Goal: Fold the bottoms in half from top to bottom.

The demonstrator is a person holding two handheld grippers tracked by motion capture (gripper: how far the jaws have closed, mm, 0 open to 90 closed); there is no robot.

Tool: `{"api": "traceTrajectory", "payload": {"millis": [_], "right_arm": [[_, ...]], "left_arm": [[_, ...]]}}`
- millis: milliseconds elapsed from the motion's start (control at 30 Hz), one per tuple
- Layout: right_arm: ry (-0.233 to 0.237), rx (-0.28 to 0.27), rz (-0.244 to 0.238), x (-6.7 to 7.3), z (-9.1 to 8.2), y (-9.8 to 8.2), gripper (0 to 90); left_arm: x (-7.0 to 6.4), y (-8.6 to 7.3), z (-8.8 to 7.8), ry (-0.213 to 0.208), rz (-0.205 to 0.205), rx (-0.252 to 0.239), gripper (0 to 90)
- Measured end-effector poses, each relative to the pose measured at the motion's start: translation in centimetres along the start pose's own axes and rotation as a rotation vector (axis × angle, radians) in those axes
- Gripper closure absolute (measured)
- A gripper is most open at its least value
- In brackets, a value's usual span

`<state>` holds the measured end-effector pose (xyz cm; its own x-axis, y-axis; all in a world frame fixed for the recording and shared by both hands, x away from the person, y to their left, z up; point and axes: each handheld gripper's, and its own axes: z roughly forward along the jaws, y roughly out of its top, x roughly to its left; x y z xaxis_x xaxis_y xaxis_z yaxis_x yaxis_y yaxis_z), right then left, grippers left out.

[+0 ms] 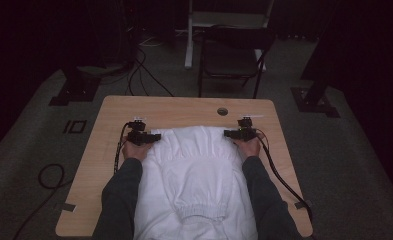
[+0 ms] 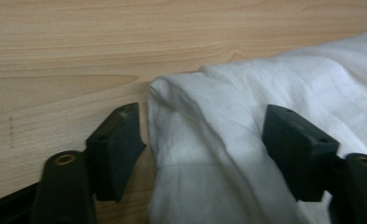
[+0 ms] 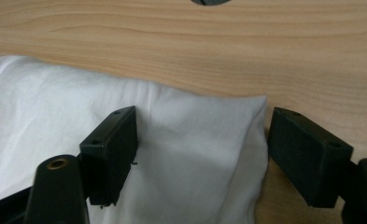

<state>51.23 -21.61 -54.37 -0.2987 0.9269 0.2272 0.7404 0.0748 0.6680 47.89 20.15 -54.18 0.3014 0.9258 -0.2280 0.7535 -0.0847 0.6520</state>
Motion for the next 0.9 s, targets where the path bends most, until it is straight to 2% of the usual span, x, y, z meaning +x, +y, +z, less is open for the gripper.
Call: {"api": "traceTrajectory", "payload": {"millis": [67, 133, 200, 233, 300, 367, 467, 533, 633, 700, 733, 833, 900], "right_arm": [[-0.013, -0.001, -0.01, 0.2, 0.1, 0.1, 25.5], [-0.012, 0.001, -0.025, 0.4, 0.2, 0.1, 30.3], [-0.053, 0.01, -0.069, 0.9, 0.3, 0.1, 38.5], [-0.076, 0.015, -0.106, 1.2, 0.3, 0.0, 41.7], [-0.072, 0.018, -0.123, 1.5, 0.4, 0.0, 49.1], [-0.045, 0.029, -0.105, 1.6, 0.3, 0.1, 58.8], [0.015, 0.05, -0.051, 1.3, 0.2, 0.2, 77.7], [0.043, 0.065, -0.025, 1.1, 0.3, 0.3, 84.1], [0.065, 0.065, 0.007, 0.6, 0.2, 0.3, 86.8], [0.107, 0.029, 0.049, 0.0, -0.2, 0.4, 87.3], [0.123, 0.009, 0.061, -0.3, -0.6, 0.5, 87.4], [0.134, -0.029, 0.034, -0.6, -1.7, 1.3, 87.5], [0.137, -0.054, 0.031, -0.6, -2.4, 1.9, 87.4]], "left_arm": [[-0.1, 0.0, -0.1, -0.01, 0.0, 0.004, 35.4], [-0.3, -0.1, 0.0, -0.015, 0.017, 0.01, 40.6], [-0.6, -0.1, 0.0, -0.022, 0.033, 0.013, 48.1], [-0.7, -0.1, 0.0, -0.03, 0.037, 0.017, 52.1], [-0.9, -0.2, 0.1, -0.047, 0.03, 0.025, 60.0], [-1.0, -0.2, 0.1, -0.054, 0.026, 0.03, 66.8], [-0.9, -0.3, 0.1, -0.073, 0.01, 0.029, 73.7], [-0.6, -0.3, 0.0, -0.087, -0.002, 0.026, 77.1], [0.0, 0.0, -0.6, -0.098, -0.021, 0.003, 81.4], [0.2, 0.4, -1.3, -0.111, -0.033, -0.019, 82.1], [0.3, 0.6, -1.6, -0.114, -0.026, -0.028, 82.2], [0.4, 1.5, -2.8, -0.143, -0.031, -0.074, 82.3], [0.6, 1.7, -3.4, -0.161, -0.054, -0.114, 82.3]]}}
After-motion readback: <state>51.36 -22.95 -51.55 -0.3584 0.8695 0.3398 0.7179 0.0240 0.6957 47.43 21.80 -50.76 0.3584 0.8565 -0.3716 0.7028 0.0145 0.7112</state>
